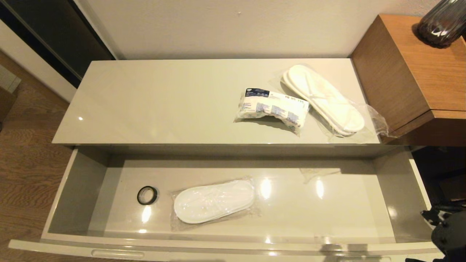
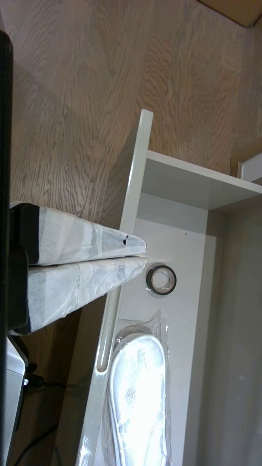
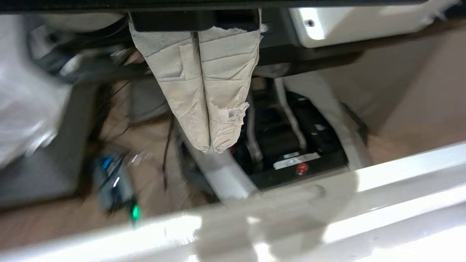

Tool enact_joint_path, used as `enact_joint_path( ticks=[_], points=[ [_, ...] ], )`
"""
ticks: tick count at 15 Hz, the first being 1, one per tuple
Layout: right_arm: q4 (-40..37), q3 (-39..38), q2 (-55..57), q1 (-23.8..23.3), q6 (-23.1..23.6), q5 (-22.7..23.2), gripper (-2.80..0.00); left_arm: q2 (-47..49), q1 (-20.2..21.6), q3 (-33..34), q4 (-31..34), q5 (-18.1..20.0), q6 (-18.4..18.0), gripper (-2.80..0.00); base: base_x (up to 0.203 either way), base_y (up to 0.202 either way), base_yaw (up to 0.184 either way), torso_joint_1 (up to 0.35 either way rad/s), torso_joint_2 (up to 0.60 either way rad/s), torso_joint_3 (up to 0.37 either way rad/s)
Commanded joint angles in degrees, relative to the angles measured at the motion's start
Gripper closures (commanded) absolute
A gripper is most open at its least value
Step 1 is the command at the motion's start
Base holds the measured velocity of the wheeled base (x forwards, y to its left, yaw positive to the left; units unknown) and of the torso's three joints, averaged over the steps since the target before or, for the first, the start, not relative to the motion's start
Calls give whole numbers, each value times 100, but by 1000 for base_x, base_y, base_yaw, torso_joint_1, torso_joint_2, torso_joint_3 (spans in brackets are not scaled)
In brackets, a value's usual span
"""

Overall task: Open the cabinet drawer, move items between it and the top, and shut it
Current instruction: Close the drawer

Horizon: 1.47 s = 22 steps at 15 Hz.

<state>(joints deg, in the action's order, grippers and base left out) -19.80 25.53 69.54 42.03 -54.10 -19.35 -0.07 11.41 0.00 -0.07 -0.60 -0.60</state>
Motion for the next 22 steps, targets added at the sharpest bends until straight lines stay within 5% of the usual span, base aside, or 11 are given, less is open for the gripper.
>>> enact_joint_path(
  ticks=[1, 3, 9, 14, 22],
  points=[
    [-194, -338, 189, 483, -1115, 5, 0, -222, 2, 18, -1, -2, -1, 0, 0, 0, 0, 0, 0, 0],
    [-356, -958, 302, 833, -1619, 99, 0, -222, 2, 18, -1, -2, -1, 0, 0, 0, 0, 0, 0, 0],
    [1226, -1230, 1941, 900, -1928, 438, 0, -222, 2, 18, -1, -2, -1, 0, 0, 0, 0, 0, 0, 0],
    [2907, -1391, 3257, 886, -2110, -521, 0, -222, 2, 18, -1, -2, -1, 0, 0, 0, 0, 0, 0, 0],
    [2422, -700, 2596, 601, -1621, -1385, 0, -222, 2, 15, -1, -2, -1, 0, 0, 0, 0, 0, 0, 0]
  ],
)
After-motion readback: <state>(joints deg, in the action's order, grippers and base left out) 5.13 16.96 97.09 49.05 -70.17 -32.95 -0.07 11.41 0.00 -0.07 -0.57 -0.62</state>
